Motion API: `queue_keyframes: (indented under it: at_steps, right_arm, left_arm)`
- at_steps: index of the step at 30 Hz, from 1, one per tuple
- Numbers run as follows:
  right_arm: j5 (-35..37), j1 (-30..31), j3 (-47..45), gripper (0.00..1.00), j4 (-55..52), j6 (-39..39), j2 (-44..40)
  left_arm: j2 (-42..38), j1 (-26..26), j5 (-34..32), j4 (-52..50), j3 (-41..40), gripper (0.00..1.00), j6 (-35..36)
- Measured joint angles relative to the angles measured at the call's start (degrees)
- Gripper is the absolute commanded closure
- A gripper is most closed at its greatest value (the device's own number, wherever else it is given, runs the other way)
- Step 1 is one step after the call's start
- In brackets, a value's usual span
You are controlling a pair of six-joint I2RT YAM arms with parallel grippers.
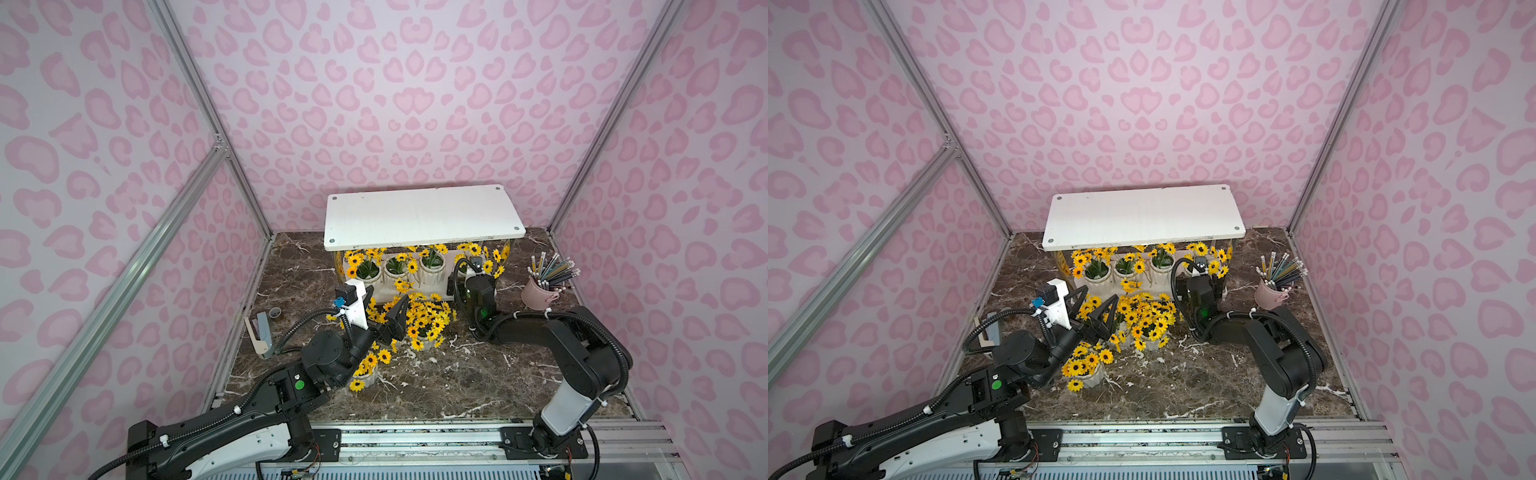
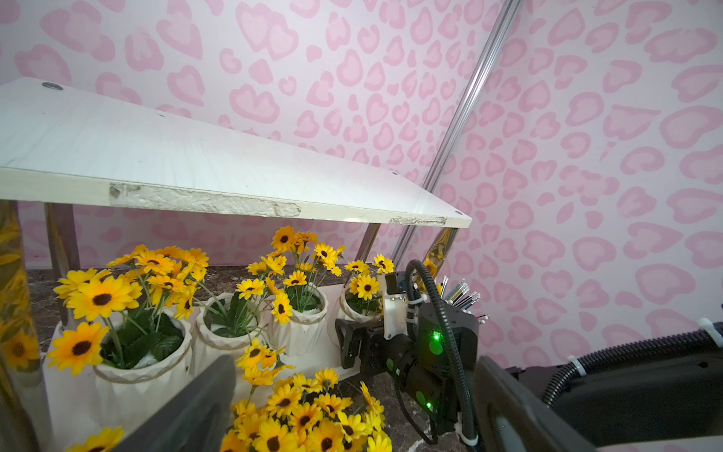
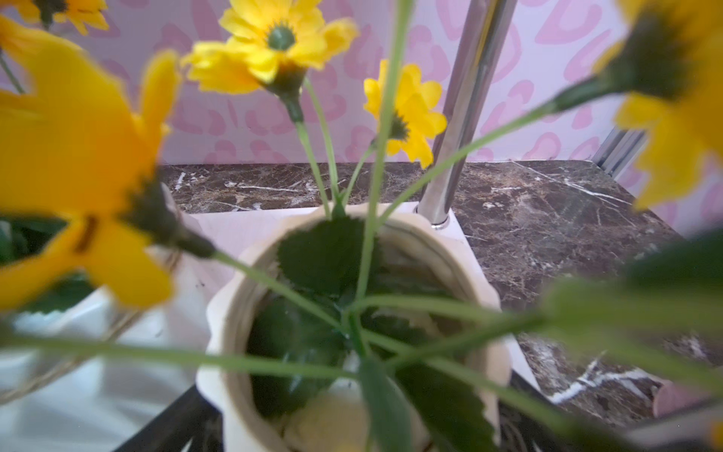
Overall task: Take the sunflower pots off the shelves
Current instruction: Pick up the sunflower pot from the shelf.
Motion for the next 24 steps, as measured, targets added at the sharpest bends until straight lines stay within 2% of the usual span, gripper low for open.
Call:
queue_keyframes:
  at_steps: [24]
  right_arm:
    - [-1.5, -1.4, 4.1, 0.01, 1.7, -0.4, 3.4]
  left_arm:
    - [0.0, 0.0, 0.0, 0.3, 0.0, 0.04, 0.5]
